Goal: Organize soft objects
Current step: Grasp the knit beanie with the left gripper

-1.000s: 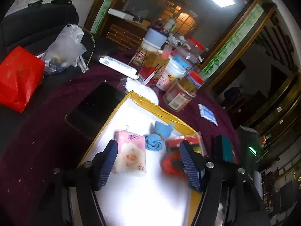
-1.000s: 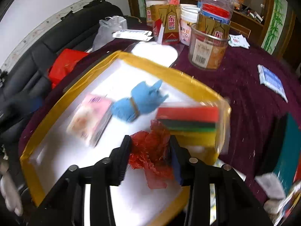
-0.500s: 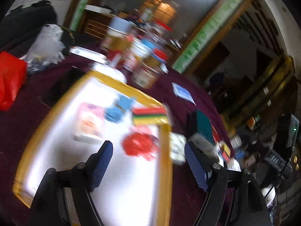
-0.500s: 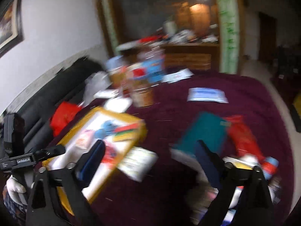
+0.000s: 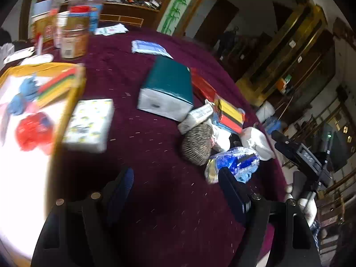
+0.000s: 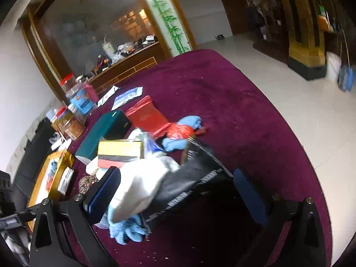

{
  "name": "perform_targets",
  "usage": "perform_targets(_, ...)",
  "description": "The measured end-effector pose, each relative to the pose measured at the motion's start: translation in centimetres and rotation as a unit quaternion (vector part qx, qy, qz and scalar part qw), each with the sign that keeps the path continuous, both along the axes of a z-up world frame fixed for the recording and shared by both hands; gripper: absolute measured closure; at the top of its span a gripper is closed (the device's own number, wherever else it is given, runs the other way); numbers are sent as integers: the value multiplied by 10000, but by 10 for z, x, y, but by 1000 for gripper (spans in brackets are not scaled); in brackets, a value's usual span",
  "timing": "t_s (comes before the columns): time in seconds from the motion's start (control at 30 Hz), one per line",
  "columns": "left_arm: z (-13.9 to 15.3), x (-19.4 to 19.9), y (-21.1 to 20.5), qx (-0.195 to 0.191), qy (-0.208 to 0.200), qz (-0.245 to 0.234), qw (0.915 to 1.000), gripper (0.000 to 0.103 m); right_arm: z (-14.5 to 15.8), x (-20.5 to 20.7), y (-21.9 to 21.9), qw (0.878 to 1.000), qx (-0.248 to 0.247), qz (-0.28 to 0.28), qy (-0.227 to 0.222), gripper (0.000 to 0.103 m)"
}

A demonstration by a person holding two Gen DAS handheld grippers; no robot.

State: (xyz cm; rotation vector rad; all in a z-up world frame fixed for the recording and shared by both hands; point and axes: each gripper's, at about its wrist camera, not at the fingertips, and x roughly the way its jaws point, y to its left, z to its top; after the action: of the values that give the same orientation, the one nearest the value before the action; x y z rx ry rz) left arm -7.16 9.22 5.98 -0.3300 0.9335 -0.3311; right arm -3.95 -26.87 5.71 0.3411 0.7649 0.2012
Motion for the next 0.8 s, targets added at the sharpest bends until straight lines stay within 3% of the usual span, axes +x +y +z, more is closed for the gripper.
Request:
perform_targets(0.2,-14,38,-41,129,32,-107,9999,22,-15,1,-2,9998,132,138,16,2)
perform_targets(0.43,-44,80,-69,457,209,-192,9986,24,-12,-4,16,9991,-230,340,-114,2)
perform_targets(0.5,-44,78,-75,591,50,-302,9978,55,-12,-5,21,9985,-365,375,-148,2)
perform_targets(0.57,-43,73,-76,329,93,-527,9980,56,-12,-5,23,9980,-461,393,-167,2)
perform_targets(0.67,-32,56,-73,438,-119,-596,9972,56,-12,-4,24,9980,-499,370,-149,2)
perform_targets(0.8,-13,30,-45,118,-295,-387,9987,55,-11,-5,23,9980,-516,332,-183,2)
